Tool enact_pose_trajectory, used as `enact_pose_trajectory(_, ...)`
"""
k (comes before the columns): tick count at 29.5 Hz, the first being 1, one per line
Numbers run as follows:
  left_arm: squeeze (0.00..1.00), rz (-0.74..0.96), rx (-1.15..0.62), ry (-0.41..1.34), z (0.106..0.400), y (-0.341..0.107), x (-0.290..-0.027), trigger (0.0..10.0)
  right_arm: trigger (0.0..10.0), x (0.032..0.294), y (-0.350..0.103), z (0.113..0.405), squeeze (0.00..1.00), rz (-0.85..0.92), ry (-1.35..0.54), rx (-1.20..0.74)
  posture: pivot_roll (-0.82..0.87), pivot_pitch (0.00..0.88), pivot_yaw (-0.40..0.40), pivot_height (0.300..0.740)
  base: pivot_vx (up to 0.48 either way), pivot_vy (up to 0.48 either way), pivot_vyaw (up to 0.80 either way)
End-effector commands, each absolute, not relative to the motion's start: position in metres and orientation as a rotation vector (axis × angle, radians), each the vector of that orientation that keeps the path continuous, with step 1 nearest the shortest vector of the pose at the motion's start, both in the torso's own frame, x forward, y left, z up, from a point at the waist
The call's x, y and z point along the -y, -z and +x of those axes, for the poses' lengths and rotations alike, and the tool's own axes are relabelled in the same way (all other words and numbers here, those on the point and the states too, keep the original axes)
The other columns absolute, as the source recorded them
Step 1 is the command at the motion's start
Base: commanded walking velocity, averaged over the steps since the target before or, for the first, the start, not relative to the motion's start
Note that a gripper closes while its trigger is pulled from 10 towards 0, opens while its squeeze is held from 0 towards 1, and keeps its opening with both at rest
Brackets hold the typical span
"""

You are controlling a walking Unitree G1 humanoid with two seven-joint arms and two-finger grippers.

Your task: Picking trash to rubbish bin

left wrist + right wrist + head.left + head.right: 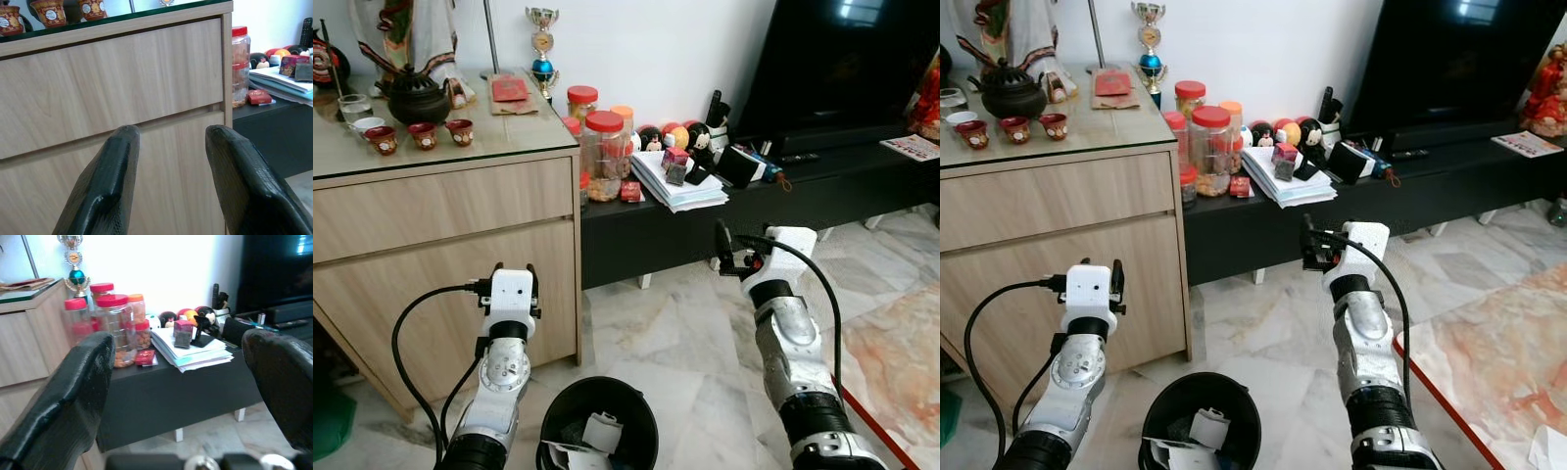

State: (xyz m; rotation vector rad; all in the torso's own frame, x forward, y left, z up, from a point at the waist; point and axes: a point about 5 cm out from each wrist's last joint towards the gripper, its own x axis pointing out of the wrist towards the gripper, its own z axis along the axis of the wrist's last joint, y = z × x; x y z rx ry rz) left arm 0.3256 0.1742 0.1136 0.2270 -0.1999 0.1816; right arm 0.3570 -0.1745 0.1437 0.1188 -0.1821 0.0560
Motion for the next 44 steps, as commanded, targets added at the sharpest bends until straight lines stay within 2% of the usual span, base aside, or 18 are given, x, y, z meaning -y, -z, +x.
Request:
enact_pose_trajectory(1, 0.0, 0.218, 0.183, -0.173, 0.326, -0.112, -0.174, 10.0, 10.0, 0.178, -0.147, 0.356, 0.0, 0.118, -0.044, 0.186, -0.1, 0.026, -0.103, 0.74, 0.0, 0.0, 0.0)
enact_pose_trajectory(16, 0.0, 0.212, 0.138, -0.178, 0.319, -0.097, -0.174, 10.0, 10.0, 0.178, -0.126, 0.351, 0.0, 0.108, -0.036, 0.12, -0.09, 0.017, -0.103, 0.74, 0.0, 0.0, 0.0)
enact_pose_trajectory(44, 0.0, 0.196, 0.151, -0.162, 0.316, -0.096, -0.164, 10.0, 10.0, 0.171, -0.129, 0.353, 0.0, 0.115, -0.07, 0.129, -0.08, 0.0, -0.112, 0.74, 0.0, 0.0, 0.0)
